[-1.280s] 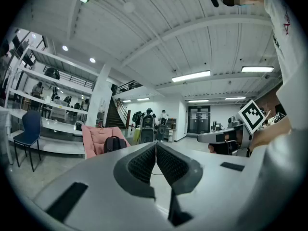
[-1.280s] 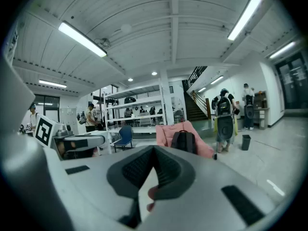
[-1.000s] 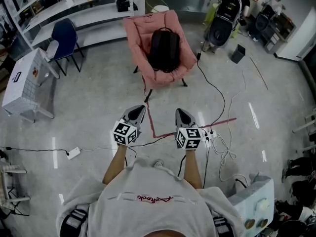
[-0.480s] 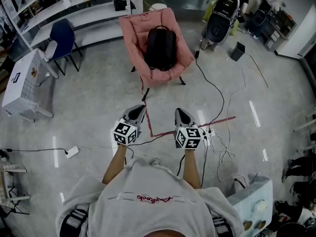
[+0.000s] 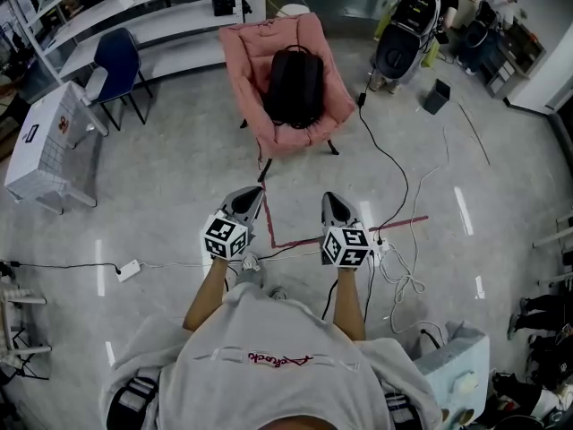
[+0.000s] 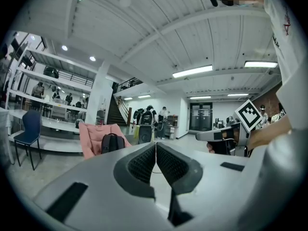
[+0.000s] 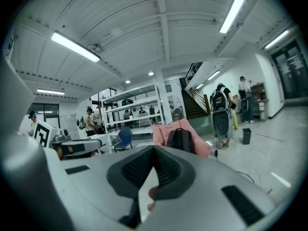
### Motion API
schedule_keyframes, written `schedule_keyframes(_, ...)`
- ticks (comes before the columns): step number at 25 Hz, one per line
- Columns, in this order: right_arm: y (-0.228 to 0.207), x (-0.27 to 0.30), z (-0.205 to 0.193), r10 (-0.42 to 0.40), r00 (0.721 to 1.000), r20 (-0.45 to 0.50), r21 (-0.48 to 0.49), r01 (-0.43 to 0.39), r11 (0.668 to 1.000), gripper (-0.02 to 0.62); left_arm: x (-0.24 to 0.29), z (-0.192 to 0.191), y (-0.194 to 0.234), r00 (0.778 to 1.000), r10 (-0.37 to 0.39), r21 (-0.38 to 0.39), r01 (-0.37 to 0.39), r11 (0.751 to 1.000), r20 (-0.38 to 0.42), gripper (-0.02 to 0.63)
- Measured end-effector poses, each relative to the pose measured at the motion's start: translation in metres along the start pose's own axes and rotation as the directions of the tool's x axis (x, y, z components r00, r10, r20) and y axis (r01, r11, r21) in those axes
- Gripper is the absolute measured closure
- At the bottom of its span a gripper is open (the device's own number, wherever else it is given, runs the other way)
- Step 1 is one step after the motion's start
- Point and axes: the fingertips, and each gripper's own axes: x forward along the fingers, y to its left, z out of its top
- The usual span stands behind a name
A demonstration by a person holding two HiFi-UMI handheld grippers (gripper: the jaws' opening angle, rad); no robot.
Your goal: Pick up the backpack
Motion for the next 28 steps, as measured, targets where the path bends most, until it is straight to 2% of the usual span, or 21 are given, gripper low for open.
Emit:
schedule_keyframes(5, -0.001, 0.017, -0.003, 0.009, 1.0, -0.018, -0.002, -0.009, 1.0, 0.577, 0.015, 0.0, 0.011, 1.0, -0.011, -0.009, 0.011, 1.0, -0.001, 0.592)
schedule_keyframes(13, -0.023, 0.062, 0.0, -0.025, 0.999, -0.025, 0.011, 0.025, 1.0, 0.577, 0.06, -0.009, 0.041, 0.998, -0.065, -0.021, 0.065, 0.998, -0.017, 0.592)
schedule_keyframes(28, -0.039, 0.193, 0.041, -0.034, 0.999, -0.029, -0.018, 0.033, 0.999, 0.577, 0.153, 0.026, 0.145, 0.995, -0.1, -0.015, 0.1, 0.995, 0.024, 0.592)
